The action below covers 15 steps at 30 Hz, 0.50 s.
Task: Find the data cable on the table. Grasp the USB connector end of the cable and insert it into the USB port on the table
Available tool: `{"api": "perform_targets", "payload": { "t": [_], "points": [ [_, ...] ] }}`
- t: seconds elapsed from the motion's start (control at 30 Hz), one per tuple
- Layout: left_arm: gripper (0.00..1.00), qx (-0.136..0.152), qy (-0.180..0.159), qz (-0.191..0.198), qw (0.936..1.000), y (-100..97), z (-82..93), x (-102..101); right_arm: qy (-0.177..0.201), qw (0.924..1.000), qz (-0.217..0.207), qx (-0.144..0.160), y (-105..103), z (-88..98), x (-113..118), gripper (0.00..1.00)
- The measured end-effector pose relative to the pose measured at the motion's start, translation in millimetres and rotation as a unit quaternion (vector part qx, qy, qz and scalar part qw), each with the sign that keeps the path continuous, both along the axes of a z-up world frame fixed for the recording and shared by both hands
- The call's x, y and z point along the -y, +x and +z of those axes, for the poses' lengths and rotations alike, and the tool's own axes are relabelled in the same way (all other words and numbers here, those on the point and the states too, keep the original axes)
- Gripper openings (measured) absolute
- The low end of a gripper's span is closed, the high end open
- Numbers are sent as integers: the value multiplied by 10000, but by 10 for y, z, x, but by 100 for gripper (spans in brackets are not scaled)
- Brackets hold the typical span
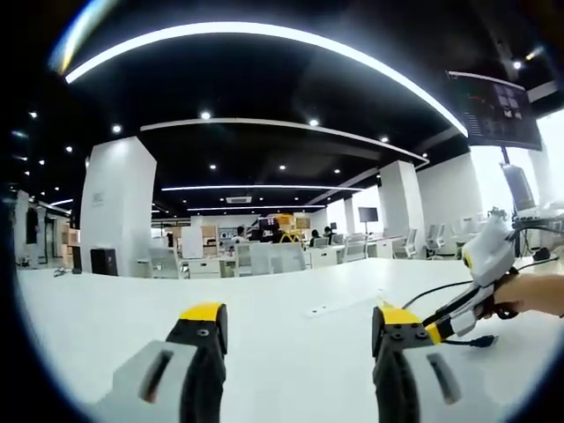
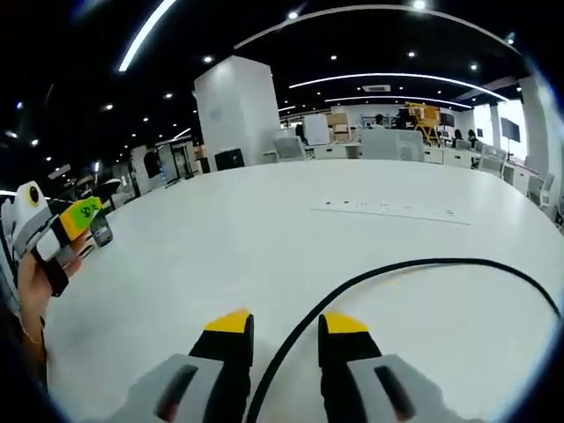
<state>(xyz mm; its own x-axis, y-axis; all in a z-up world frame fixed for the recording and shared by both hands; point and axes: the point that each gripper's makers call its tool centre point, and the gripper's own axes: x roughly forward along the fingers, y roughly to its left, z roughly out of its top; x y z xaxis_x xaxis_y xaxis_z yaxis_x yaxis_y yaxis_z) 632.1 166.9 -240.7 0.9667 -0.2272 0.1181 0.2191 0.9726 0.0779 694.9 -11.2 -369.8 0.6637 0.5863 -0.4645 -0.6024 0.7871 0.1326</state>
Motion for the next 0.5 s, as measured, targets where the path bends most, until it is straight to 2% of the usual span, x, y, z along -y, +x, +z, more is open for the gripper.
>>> {"api": "perform_targets", "payload": {
  "t": [0.2,0.3,0.5],
  "points": [
    [67,3,-6,2,10000,1,5,-4,-264,9996,-46,-3,12,-89,18,28],
    [67,5,-6,-1,10000,0,5,-1,-272,9996,-75,-18,41,-100,25,23],
    [67,-19,19,-11,10000,4,-6,8,-259,9996,-131,-8,55,-104,22,21]
  ]
}}
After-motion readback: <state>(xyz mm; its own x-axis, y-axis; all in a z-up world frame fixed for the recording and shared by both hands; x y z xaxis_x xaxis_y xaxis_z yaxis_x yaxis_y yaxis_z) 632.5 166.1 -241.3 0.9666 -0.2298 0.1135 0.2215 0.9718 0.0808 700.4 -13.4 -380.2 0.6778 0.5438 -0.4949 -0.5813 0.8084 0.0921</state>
